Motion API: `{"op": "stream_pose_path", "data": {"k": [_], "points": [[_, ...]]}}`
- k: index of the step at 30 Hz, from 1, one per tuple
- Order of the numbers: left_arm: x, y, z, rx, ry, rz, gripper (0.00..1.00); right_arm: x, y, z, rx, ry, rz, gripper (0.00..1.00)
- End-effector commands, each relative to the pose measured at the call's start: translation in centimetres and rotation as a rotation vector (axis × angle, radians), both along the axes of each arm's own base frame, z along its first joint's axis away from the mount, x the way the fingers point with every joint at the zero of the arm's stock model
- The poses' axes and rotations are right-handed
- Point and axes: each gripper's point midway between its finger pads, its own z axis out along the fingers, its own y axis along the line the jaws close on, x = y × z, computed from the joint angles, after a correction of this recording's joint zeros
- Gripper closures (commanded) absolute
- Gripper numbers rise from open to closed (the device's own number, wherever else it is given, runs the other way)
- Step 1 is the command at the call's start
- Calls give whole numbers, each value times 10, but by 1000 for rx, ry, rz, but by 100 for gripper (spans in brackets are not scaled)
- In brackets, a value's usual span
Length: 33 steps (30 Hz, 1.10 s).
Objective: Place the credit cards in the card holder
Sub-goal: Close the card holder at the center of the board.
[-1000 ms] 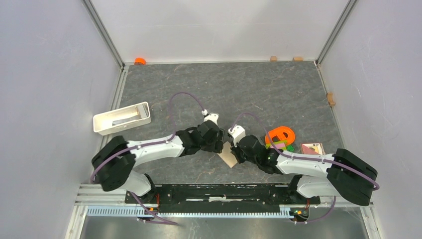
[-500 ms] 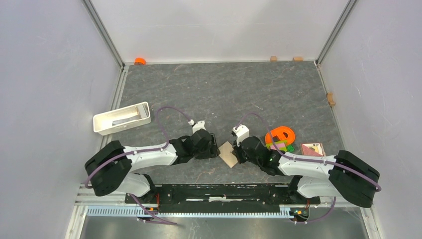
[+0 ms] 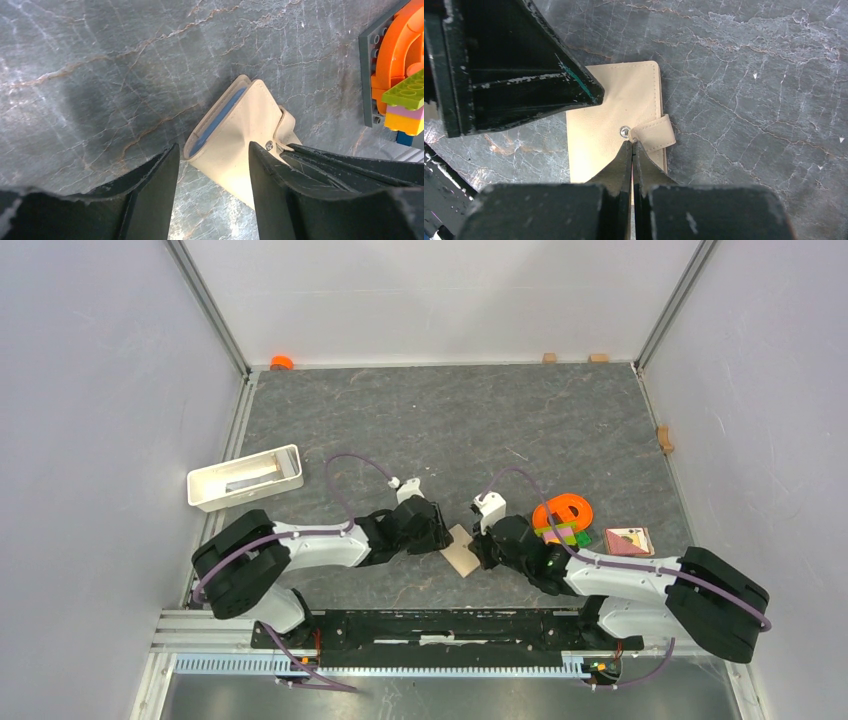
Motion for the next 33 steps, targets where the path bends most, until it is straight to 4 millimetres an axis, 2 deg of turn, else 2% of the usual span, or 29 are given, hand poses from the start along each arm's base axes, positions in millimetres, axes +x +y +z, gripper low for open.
{"op": "stream_pose_path", "data": {"k": [1, 15, 33], "points": [[-14, 18, -29, 162, 61, -43, 41, 4, 2, 7, 33, -28, 10, 100], [-17, 19, -41, 236, 74, -82, 45, 2, 13, 9, 22, -55, 115, 100], [-17, 17, -43, 246, 84, -90, 46, -7, 13, -7, -47, -22, 190, 100]]}}
